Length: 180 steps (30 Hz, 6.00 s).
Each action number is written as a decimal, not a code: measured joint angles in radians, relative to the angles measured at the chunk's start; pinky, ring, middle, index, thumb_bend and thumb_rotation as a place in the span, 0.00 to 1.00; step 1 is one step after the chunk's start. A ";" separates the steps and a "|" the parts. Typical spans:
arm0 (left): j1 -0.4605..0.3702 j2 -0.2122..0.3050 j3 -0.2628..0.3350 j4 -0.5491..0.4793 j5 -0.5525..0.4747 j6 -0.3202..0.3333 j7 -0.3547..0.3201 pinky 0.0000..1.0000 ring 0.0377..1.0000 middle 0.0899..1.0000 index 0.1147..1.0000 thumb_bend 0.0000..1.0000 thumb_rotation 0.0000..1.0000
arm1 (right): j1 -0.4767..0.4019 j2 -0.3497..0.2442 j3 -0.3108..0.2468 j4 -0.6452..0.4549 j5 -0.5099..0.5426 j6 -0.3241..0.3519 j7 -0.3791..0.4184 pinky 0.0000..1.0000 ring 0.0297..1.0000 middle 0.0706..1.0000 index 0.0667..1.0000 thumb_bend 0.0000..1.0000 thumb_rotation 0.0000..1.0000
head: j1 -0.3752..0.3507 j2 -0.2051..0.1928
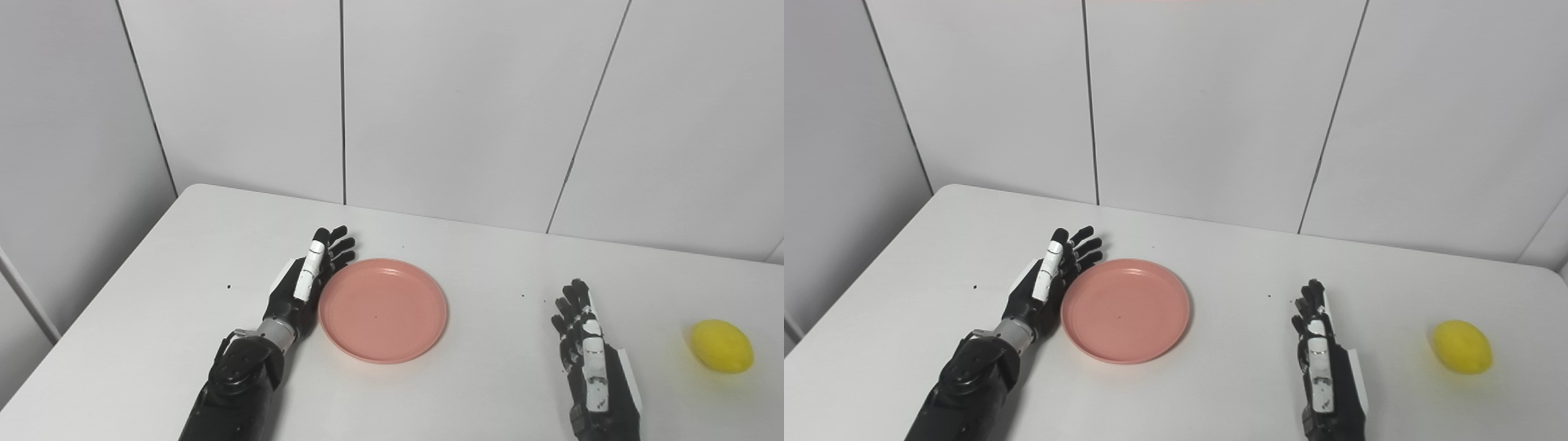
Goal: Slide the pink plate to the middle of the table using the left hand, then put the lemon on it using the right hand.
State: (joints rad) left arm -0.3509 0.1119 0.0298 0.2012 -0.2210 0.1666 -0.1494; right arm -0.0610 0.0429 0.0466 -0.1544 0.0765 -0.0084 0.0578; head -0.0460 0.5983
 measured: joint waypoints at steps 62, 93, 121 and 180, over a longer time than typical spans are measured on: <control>0.102 -0.174 -0.129 -0.052 0.072 -0.118 0.016 1.00 0.97 0.97 0.98 0.64 1.00 | -0.048 0.036 0.005 0.045 -0.021 0.001 -0.061 1.00 1.00 0.98 0.95 0.75 1.00 | -0.123 0.011; 0.096 -0.170 -0.079 -0.010 0.181 -0.200 0.090 0.86 0.87 0.87 0.86 0.59 1.00 | -0.086 -0.098 -0.107 -0.071 -0.371 0.068 -0.184 0.87 0.90 0.89 0.90 0.70 0.46 | -0.230 0.066; 0.073 -0.133 -0.044 0.018 0.078 -0.225 0.032 0.96 0.94 0.94 0.94 0.63 1.00 | -0.168 -0.218 -0.129 -0.034 -0.771 0.404 -0.218 0.75 0.85 0.86 0.87 0.79 0.31 | -0.466 0.051; 0.081 -0.093 -0.025 -0.004 0.043 -0.179 -0.036 0.95 0.93 0.93 0.94 0.62 1.00 | -0.270 -0.277 -0.212 0.248 -0.804 0.480 -0.146 0.12 0.16 0.43 0.83 0.56 0.00 | -0.494 0.064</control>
State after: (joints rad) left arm -0.2701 0.0191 0.0044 0.1975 -0.1779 -0.0128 -0.1858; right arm -0.3310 -0.2341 -0.1649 0.0938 -0.7274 0.4714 -0.0885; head -0.5400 0.6627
